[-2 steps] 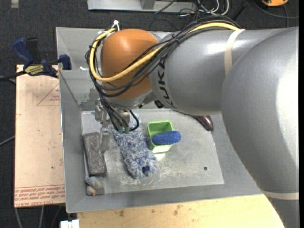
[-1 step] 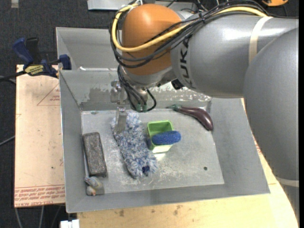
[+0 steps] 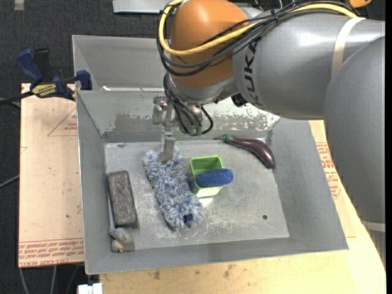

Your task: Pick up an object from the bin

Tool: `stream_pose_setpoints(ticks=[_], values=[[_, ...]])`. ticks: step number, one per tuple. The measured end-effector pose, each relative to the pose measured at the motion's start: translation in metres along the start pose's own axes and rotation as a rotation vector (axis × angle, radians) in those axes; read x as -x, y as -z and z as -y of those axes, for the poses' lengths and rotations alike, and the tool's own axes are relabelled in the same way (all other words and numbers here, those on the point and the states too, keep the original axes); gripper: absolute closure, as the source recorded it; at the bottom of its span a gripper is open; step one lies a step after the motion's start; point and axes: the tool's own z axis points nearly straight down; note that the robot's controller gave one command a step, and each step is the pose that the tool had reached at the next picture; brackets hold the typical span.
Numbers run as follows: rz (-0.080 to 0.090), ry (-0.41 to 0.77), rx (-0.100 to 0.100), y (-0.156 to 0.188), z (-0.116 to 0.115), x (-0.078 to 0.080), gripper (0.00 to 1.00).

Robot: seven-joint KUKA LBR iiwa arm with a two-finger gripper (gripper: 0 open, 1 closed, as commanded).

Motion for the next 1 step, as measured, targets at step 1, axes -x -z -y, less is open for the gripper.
stream_pose_setpoints(ticks=[1], values=[[-0.005,-0.005,0.001,-0.0557,0.027,0.0067,0.0]])
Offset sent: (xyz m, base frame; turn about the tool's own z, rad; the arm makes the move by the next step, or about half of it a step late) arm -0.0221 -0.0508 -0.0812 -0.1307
